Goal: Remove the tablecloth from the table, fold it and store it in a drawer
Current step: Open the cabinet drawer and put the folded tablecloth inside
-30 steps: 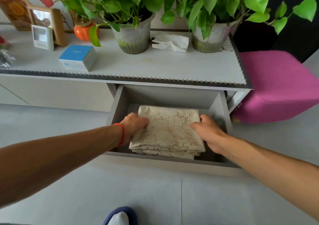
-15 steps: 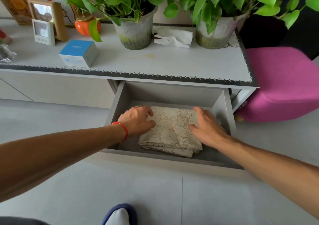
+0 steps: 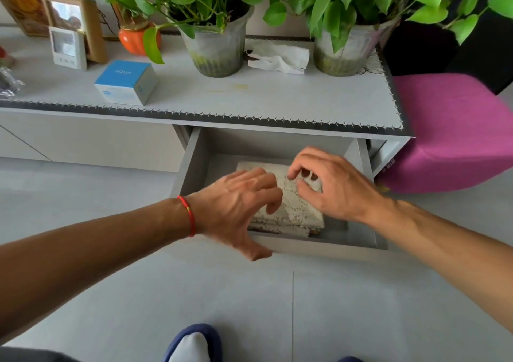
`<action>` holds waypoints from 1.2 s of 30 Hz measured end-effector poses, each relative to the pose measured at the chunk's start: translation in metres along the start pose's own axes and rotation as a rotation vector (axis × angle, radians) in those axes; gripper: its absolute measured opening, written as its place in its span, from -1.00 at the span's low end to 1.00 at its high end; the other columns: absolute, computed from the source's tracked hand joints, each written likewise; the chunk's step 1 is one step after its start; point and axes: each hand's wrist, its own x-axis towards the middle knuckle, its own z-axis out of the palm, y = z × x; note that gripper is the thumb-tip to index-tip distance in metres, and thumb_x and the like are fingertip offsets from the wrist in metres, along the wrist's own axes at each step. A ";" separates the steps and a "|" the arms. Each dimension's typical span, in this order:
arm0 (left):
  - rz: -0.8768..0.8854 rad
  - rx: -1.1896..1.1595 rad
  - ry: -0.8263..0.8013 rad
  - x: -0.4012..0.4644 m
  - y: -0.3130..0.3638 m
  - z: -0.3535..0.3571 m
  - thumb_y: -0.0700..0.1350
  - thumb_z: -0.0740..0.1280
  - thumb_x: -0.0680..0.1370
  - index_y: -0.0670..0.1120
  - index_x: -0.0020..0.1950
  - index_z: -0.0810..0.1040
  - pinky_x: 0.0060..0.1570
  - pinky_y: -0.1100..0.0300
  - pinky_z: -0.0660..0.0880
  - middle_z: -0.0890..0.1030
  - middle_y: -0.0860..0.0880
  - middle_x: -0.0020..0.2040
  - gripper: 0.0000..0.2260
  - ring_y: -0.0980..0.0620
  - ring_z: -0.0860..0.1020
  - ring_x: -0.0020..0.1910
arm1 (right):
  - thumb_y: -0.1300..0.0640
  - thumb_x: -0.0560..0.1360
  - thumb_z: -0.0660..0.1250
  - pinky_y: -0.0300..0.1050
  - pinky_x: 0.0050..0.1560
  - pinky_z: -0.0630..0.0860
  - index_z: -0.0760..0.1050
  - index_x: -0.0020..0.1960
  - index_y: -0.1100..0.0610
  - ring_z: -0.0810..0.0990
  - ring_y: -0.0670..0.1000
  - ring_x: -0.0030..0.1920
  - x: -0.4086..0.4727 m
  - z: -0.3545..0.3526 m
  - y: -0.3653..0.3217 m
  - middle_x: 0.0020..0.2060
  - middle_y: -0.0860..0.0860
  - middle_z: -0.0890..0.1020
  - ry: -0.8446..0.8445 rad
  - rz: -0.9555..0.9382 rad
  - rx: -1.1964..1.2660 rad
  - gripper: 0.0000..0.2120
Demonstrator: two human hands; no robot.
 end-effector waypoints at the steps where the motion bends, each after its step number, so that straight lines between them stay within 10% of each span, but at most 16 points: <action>1: -0.007 0.045 0.105 -0.001 -0.004 0.002 0.45 0.38 0.27 0.05 0.04 0.46 0.17 -0.02 0.45 0.50 0.00 0.11 -0.42 -0.08 0.45 0.16 | 0.09 0.53 0.30 0.00 0.17 0.50 0.57 0.06 0.10 0.55 0.02 0.07 0.001 -0.004 0.002 0.08 -0.01 0.58 0.053 -0.037 -0.052 -0.85; 6: -0.126 0.192 0.321 0.011 -0.021 0.002 0.38 0.40 0.34 -0.08 0.31 0.55 0.42 -0.32 0.21 0.45 -0.23 0.41 -0.28 -0.29 0.34 0.48 | -0.26 0.50 0.27 0.14 0.61 0.10 0.31 0.52 0.17 0.13 0.16 0.62 0.004 -0.004 0.012 0.61 0.17 0.19 -0.022 0.003 -0.311 -0.26; 10: -0.269 0.266 0.279 0.023 -0.037 -0.004 0.41 0.36 0.35 -0.05 0.54 0.34 0.45 -0.43 0.11 0.27 -0.26 0.57 -0.12 -0.33 0.16 0.59 | -0.48 0.46 0.15 0.27 0.62 -0.05 0.09 0.65 0.16 -0.14 0.18 0.67 -0.001 0.008 0.019 0.66 0.23 -0.05 -0.113 0.058 -0.469 0.00; 14: -0.361 0.335 0.172 0.035 -0.055 -0.008 0.45 0.32 0.36 -0.05 0.65 0.12 0.46 -0.46 0.08 0.19 -0.25 0.61 0.00 -0.33 0.08 0.62 | -0.30 0.51 0.29 0.33 0.60 -0.04 -0.01 0.67 0.20 -0.11 0.24 0.66 0.000 0.014 0.032 0.66 0.28 -0.07 -0.059 0.100 -0.630 -0.04; 20: -0.273 0.484 0.204 0.047 -0.069 -0.006 0.34 0.30 0.50 -0.09 0.52 0.38 0.41 -0.31 0.27 0.50 -0.17 0.40 -0.27 -0.27 0.46 0.37 | -0.18 0.55 0.33 0.29 0.57 0.09 0.11 0.65 0.25 0.19 0.20 0.62 0.012 0.017 0.044 0.63 0.17 0.21 0.058 0.178 -0.676 -0.14; 36: -0.283 0.594 0.262 0.083 -0.091 -0.002 0.15 0.35 0.57 -0.08 0.33 0.40 -0.08 -0.09 0.41 0.51 -0.16 0.14 -0.56 -0.19 0.47 -0.01 | 0.03 0.44 0.54 0.10 0.08 0.33 0.37 0.40 0.13 0.48 0.16 0.24 0.044 0.020 0.076 0.30 0.08 0.49 0.240 0.149 -0.840 -0.38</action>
